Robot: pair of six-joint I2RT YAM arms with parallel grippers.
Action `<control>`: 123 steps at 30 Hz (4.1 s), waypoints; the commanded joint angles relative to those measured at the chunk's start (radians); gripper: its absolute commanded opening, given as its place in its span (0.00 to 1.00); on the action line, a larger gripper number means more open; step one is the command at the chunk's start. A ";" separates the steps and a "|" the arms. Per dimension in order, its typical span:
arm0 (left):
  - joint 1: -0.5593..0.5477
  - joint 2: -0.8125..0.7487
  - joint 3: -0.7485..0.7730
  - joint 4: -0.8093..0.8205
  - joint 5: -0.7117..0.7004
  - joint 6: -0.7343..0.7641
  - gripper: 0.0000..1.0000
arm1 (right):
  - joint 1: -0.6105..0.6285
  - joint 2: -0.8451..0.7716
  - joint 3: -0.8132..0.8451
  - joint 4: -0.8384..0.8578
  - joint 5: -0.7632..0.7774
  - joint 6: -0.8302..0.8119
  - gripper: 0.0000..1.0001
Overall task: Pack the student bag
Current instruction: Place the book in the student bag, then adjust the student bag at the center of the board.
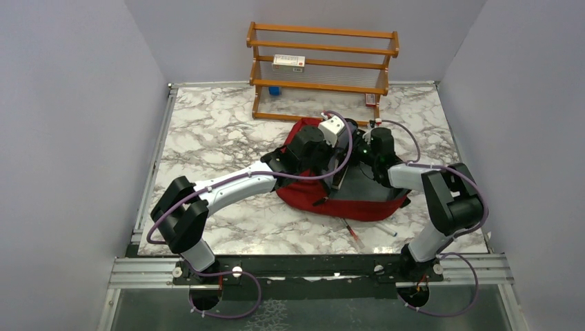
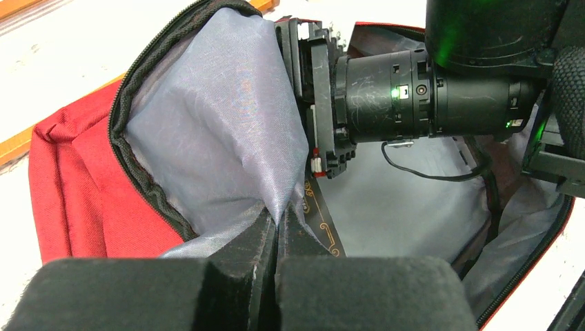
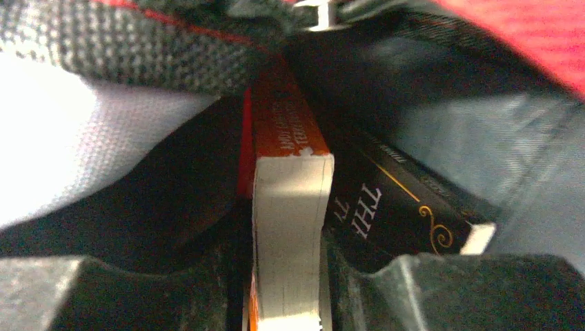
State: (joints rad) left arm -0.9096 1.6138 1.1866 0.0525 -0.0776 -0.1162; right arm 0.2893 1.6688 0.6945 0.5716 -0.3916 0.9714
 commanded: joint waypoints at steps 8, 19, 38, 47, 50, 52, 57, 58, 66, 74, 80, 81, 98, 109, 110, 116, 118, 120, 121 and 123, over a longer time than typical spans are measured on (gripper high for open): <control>0.001 -0.025 0.006 0.071 0.044 0.001 0.00 | -0.002 -0.187 0.088 -0.398 0.251 -0.234 0.62; 0.018 0.029 0.017 0.060 0.052 0.006 0.00 | -0.002 -0.498 0.113 -0.823 0.448 -0.342 0.66; 0.039 0.112 0.099 -0.027 0.161 -0.009 0.00 | -0.005 -0.658 0.289 -1.379 0.871 -0.434 0.78; -0.022 0.123 0.150 -0.091 0.095 -0.026 0.00 | -0.041 -0.638 0.237 -1.379 0.832 -0.440 0.81; -0.027 0.118 0.134 -0.097 0.086 -0.037 0.00 | -0.091 -0.609 0.196 -1.328 0.760 -0.467 0.81; -0.028 0.114 0.121 -0.095 0.085 -0.048 0.00 | -0.119 -0.584 0.178 -1.306 0.724 -0.478 0.81; -0.028 0.115 0.107 -0.094 0.085 -0.057 0.00 | -0.188 -0.501 0.138 -1.232 0.677 -0.526 0.79; -0.028 0.117 0.108 -0.095 0.085 -0.057 0.00 | -0.199 -0.486 0.136 -1.221 0.658 -0.528 0.78; -0.028 0.151 0.174 -0.115 0.046 -0.060 0.00 | -0.208 -0.478 0.129 -1.148 0.590 -0.522 0.39; -0.026 0.176 0.270 -0.165 0.029 -0.055 0.00 | -0.208 -0.517 0.163 -1.140 0.595 -0.551 0.01; -0.021 0.183 0.412 -0.264 0.021 -0.050 0.00 | -0.208 -0.597 0.307 -1.191 0.607 -0.585 0.00; -0.020 0.179 0.436 -0.278 0.018 -0.047 0.00 | -0.208 -0.609 0.340 -1.198 0.600 -0.595 0.00; 0.038 0.052 0.696 -0.494 -0.125 0.011 0.00 | -0.207 -0.460 0.806 -1.296 0.093 -0.617 0.00; 0.068 -0.117 0.650 -0.612 -0.310 0.049 0.00 | -0.075 -0.330 0.827 -1.195 -0.099 -0.575 0.01; 0.070 -0.131 0.642 -0.618 -0.322 0.050 0.00 | -0.051 -0.314 0.825 -1.181 -0.096 -0.573 0.00; 0.074 -0.179 0.625 -0.662 -0.415 0.077 0.00 | 0.058 -0.205 0.825 -1.085 -0.074 -0.556 0.00; 0.077 -0.188 0.621 -0.678 -0.444 0.085 0.00 | 0.079 -0.168 0.838 -1.073 -0.061 -0.559 0.00; 0.077 -0.202 0.601 -0.685 -0.468 0.089 0.00 | 0.090 -0.143 0.834 -1.051 -0.041 -0.562 0.00; 0.076 -0.210 0.586 -0.685 -0.479 0.090 0.00 | 0.092 -0.135 0.824 -1.037 -0.025 -0.561 0.00; 0.078 -0.221 0.552 -0.683 -0.496 0.092 0.00 | 0.093 -0.115 0.805 -1.010 0.010 -0.562 0.01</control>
State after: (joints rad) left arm -0.8314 1.4773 1.7615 -0.7513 -0.4805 -0.0444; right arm 0.3748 1.5322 1.4967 -0.5476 -0.4309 0.4034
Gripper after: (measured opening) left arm 0.005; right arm 0.029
